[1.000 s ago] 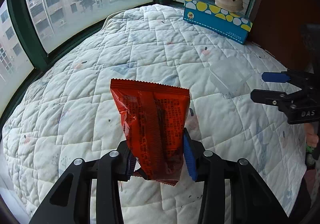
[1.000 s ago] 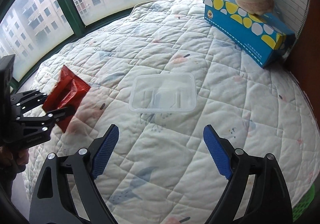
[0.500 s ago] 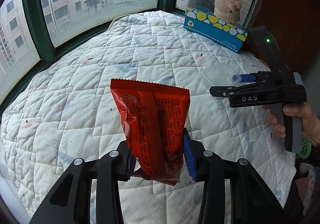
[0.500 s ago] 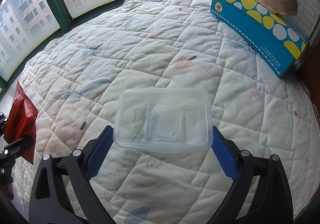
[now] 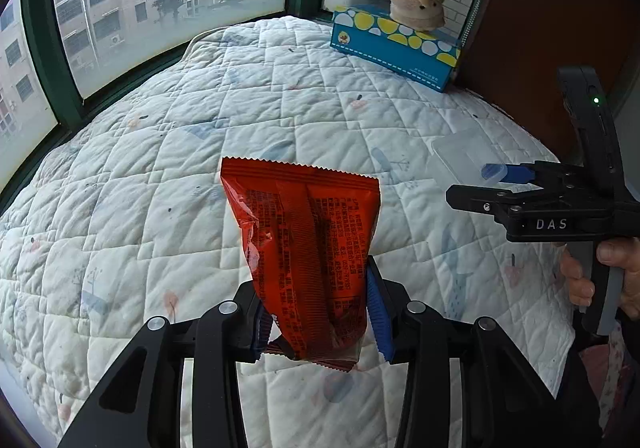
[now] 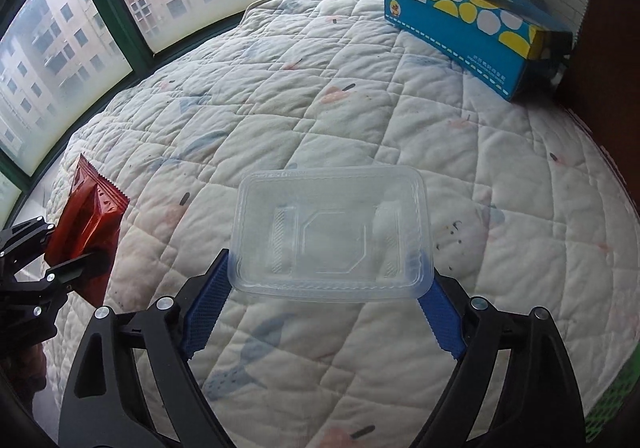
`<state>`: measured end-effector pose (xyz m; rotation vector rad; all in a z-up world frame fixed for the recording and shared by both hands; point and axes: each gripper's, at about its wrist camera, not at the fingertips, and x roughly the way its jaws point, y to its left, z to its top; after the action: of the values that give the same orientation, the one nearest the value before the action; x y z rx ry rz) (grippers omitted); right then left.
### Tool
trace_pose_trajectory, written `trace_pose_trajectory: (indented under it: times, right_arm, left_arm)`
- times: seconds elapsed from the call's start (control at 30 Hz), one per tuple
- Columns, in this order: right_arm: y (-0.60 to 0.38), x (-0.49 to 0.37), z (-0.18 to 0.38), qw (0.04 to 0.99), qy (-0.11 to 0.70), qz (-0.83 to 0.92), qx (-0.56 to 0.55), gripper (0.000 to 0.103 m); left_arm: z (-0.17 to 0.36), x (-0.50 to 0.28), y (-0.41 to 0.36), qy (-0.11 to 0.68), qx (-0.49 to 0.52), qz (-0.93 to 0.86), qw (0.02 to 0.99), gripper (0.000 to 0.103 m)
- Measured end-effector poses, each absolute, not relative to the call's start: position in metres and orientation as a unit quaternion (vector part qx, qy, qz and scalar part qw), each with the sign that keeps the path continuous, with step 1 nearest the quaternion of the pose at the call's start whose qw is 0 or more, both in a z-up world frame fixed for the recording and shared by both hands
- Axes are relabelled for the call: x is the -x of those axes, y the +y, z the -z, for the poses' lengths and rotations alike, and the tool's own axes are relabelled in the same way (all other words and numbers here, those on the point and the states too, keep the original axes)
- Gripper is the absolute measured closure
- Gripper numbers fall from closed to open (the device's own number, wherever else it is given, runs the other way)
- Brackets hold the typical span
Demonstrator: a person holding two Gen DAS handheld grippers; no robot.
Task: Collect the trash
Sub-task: 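Grasp the clear plastic tray with the right gripper while the left gripper holds the wrapper, then carry tray to the wastebasket and open the right gripper to drop it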
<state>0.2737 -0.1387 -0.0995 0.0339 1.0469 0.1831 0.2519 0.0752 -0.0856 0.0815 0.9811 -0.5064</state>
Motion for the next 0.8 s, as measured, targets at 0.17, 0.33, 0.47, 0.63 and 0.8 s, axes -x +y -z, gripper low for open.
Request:
trace_pose_trajectory:
  times: [0.17,0.33,0.47,0.63,0.8]
  right_arm:
    - [-0.156,-0.234,0.088,0.867,0.492,-0.073,-0.028,0.017]
    - [-0.178,-0.192,0.078,0.871,0.487,-0.054,-0.041,0.017]
    - [-0.202,-0.158,0.071,0.873,0.483,-0.032,-0.059,0.017]
    - [-0.233,-0.121,0.069,0.875,0.479,-0.002,-0.076,0.017]
    - [-0.269,-0.09,0.069,0.875,0.473,0.029,-0.104,0.017]
  left_arm:
    - [0.075,-0.23,0.047,0.456,-0.049,0.262,0.849,0.063]
    - [0.067,-0.207,0.019,0.451,-0.053,0.281,0.845,0.063]
    - [0.063,-0.186,-0.007,0.45,-0.062,0.298,0.839,0.063]
    - [0.059,-0.161,-0.042,0.448,-0.071,0.321,0.831,0.063]
    - [0.055,-0.139,-0.076,0.447,-0.083,0.341,0.823,0.063]
